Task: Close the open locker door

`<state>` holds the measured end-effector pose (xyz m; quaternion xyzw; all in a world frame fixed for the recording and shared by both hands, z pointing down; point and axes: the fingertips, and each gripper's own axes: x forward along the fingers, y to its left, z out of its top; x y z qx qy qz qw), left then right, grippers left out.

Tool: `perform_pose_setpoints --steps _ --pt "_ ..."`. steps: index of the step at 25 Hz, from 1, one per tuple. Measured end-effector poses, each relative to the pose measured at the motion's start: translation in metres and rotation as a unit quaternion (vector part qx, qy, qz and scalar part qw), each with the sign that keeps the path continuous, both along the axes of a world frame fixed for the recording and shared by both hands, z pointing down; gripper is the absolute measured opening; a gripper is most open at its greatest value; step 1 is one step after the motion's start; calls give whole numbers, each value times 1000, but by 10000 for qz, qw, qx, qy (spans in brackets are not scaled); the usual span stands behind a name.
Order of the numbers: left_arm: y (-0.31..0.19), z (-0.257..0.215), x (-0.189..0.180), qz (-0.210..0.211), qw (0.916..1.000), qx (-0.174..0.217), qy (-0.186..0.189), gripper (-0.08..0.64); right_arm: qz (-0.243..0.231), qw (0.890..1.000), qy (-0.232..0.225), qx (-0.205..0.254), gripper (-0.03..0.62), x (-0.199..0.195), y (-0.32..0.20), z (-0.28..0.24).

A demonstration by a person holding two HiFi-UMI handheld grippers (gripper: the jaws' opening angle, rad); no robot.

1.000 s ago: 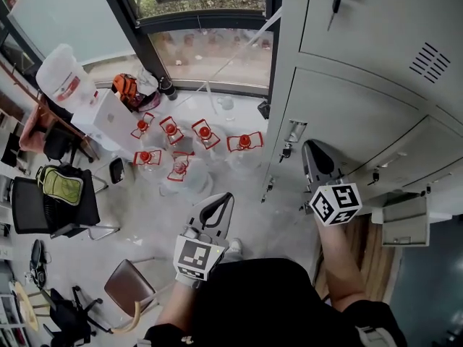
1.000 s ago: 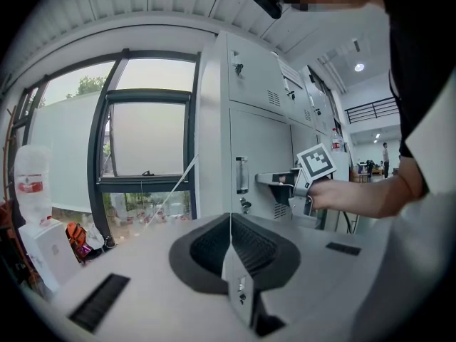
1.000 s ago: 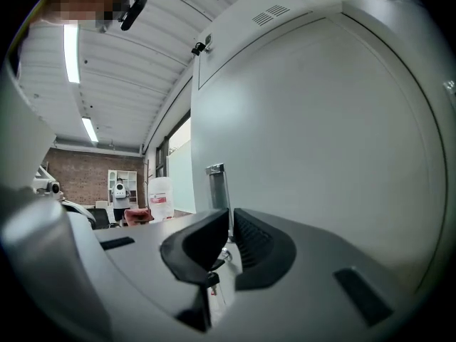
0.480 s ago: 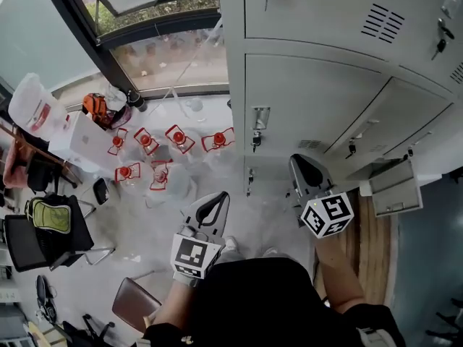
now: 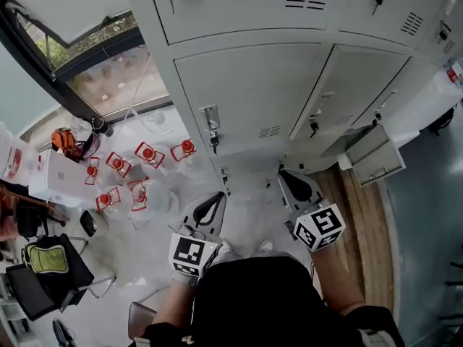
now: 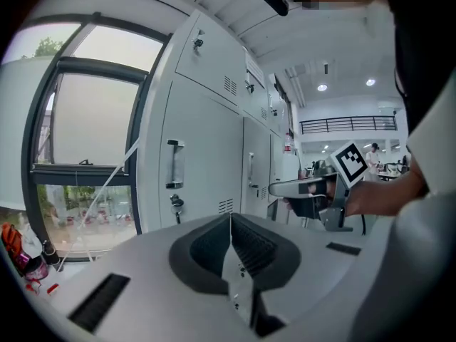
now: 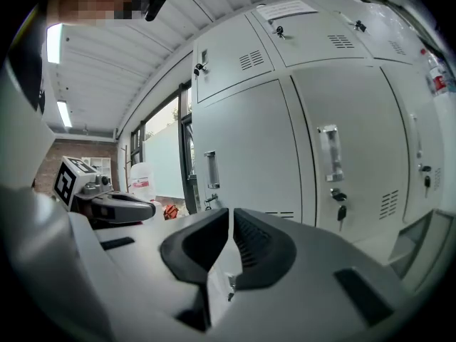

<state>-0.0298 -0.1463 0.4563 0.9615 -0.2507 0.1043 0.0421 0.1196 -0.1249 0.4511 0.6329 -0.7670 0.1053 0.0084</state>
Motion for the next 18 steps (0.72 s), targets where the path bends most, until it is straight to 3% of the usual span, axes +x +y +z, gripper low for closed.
perform_pose_setpoints --steps 8,18 --pt "15 10 42 669 9977 -88 -24 25 503 9987 86 -28 40 26 38 5" --pt "27 9 74 1157 9933 -68 14 23 670 9976 142 18 40 36 62 5"
